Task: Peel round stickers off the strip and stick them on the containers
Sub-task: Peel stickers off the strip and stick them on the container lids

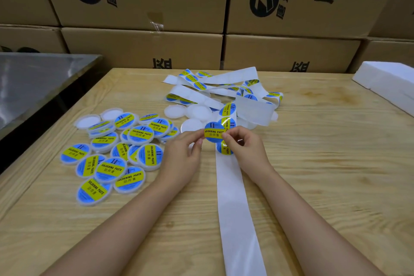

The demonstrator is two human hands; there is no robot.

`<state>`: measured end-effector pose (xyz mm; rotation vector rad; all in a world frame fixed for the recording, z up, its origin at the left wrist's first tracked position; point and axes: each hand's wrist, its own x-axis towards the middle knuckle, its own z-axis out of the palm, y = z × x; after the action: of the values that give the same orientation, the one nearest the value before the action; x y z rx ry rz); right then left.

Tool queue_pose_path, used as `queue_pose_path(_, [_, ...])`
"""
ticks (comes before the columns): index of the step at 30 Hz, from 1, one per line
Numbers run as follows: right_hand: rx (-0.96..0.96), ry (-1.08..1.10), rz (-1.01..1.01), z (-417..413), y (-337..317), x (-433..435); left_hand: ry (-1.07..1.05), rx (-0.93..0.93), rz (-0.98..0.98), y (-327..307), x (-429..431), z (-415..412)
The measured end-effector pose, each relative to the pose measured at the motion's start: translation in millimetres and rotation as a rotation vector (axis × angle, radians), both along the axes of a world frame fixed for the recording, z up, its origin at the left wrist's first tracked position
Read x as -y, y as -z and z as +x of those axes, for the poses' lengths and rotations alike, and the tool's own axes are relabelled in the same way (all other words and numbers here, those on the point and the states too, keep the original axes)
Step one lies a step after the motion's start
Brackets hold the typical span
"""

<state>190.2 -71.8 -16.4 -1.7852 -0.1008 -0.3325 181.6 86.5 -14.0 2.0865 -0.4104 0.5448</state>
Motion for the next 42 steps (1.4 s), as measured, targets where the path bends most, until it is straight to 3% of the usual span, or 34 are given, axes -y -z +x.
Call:
queue_pose_path(2, [0.006, 0.02, 0.007, 0, 0, 0, -0.038, 0.031, 0.17, 4, 1, 1])
queue_pose_path(6, [0.004, 0.061, 0.078, 1, -1, 4, -0.219, -0.109, 0.353, 7, -5, 4])
queue_pose_path(10, [-0.006, 0.057, 0.103, 2, 0, 4, -0.341, -0.075, 0.763, 10, -10, 1])
queue_pose_path(12, [-0.005, 0.032, 0.115, 2, -1, 4, -0.318, -0.08, 0.772, 12, -10, 2])
queue_pose_path(17, [0.006, -0.021, 0.159, 2, -1, 2, -0.179, -0.026, 0.517, 13, -6, 3])
queue_pose_path(21, [0.006, -0.028, 0.081, 2, 2, -2, -0.19, -0.027, 0.473, 17, -8, 6])
queue_pose_path(26, [0.003, -0.009, 0.044, 2, 4, -4, -0.055, -0.021, 0.345, 15, -7, 5])
queue_pose_path(31, [-0.027, -0.027, 0.015, -1, 3, -6, 0.088, 0.197, 0.234, 9, -2, 0])
queue_pose_path(35, [-0.081, -0.101, 0.168, -2, -1, -6, 0.152, 0.305, 0.219, 10, 0, 0])
queue_pose_path(37, [-0.091, -0.09, 0.225, -2, -3, -5, 0.164, 0.194, 0.064, 10, 2, 2])
queue_pose_path(41, [-0.077, -0.074, 0.251, -3, -6, -6, 0.301, -0.509, -0.676, -1, 4, 0])
queue_pose_path(42, [-0.072, -0.073, 0.246, -4, -6, -7, 0.326, -0.593, -0.728, -2, 2, 2])
